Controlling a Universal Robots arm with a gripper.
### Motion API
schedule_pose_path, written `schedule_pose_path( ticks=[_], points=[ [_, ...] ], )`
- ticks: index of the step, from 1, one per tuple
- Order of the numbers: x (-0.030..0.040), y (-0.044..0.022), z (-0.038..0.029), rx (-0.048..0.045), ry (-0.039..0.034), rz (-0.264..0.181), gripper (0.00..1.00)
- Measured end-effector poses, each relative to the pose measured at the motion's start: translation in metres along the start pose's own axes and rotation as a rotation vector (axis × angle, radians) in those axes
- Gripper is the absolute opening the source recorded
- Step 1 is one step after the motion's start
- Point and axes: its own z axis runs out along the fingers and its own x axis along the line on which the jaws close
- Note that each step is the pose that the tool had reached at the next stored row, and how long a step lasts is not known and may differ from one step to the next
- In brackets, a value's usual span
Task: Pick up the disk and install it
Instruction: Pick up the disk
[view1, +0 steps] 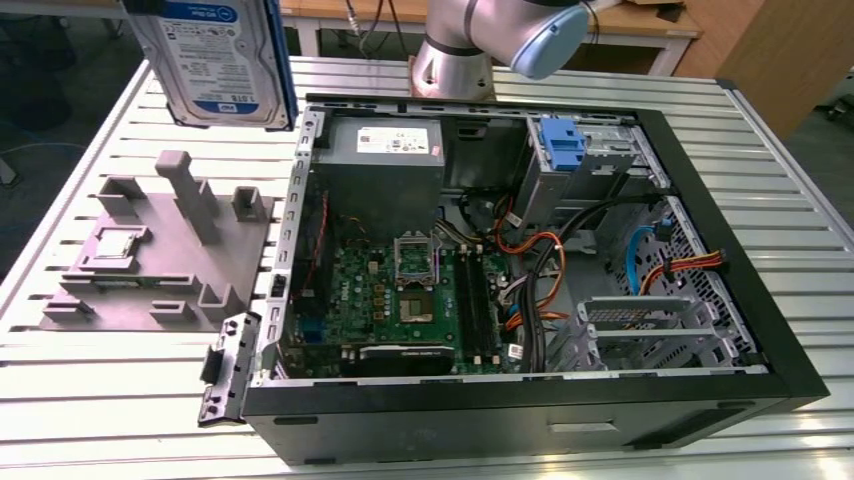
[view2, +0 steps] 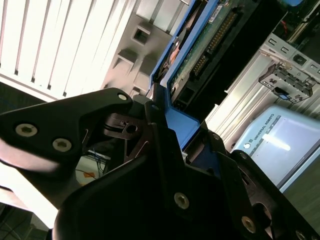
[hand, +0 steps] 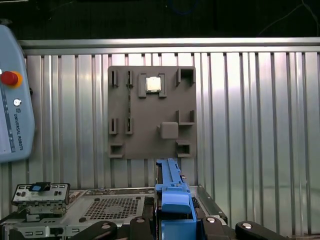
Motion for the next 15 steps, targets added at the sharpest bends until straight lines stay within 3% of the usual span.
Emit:
schedule_pose_path(
  ticks=[7,15],
  points=[
    [-0.0004,-0.0103,0.0001,-0.0001,0.0,0.0,0.37],
    [-0.0005,-0.0118,0.0001,-0.0001,0.0001,0.0,0.37]
  ],
)
